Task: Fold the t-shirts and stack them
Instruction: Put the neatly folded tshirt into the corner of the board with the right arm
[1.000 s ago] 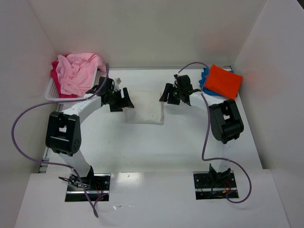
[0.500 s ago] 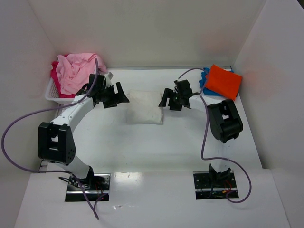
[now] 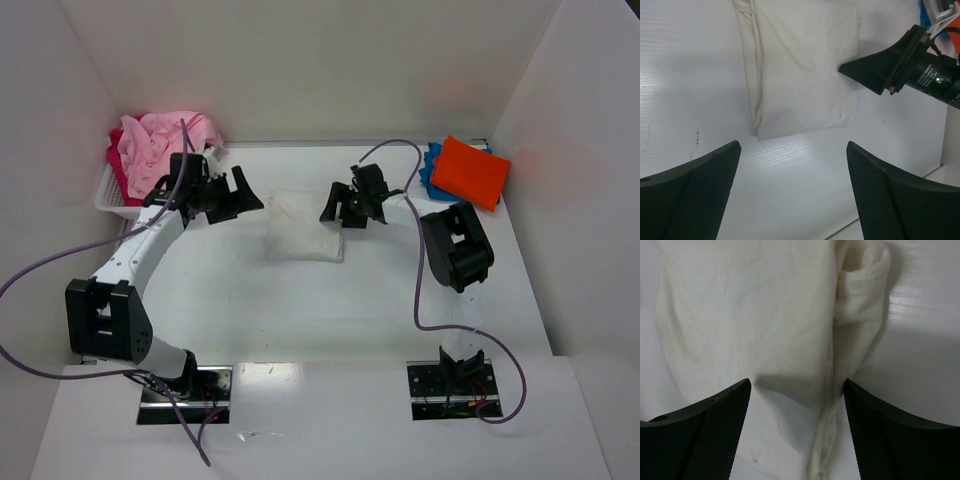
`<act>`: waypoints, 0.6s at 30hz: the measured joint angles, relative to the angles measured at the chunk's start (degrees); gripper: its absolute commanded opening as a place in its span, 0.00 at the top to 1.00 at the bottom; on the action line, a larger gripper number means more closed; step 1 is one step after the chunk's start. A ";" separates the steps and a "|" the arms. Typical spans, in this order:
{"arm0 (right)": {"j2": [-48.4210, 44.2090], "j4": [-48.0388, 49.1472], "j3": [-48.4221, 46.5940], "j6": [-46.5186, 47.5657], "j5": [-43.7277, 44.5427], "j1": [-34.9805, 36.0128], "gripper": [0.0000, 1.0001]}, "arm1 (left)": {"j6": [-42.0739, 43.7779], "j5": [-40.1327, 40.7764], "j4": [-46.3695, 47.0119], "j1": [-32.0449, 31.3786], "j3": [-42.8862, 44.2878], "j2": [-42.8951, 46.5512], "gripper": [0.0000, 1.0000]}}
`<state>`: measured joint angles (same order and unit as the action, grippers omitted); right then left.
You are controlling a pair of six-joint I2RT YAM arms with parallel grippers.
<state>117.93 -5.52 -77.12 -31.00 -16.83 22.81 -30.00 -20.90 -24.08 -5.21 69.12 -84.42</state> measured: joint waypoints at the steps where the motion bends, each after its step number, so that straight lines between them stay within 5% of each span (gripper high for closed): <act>1: 0.30 -0.04 -0.31 -0.30 0.48 0.35 0.23 | 0.00 -0.03 -0.17 0.21 0.00 0.59 0.05; 8: 1.14 -0.30 -0.92 -3.29 4.03 1.36 0.44 | 0.08 -0.94 -0.39 1.51 0.00 4.00 0.05; 14: 3.73 -2.96 -3.93 -5.94 7.11 2.16 0.99 | 0.38 -1.95 -1.11 3.34 -0.04 5.75 0.04; 18: 4.41 -5.55 -5.91 -6.90 8.34 2.49 1.00 | 1.36 -2.60 -1.68 4.34 -0.13 6.87 0.04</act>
<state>122.34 -11.07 -83.03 -37.90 -8.49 25.30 -28.64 -23.50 -25.77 -0.87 69.00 -77.55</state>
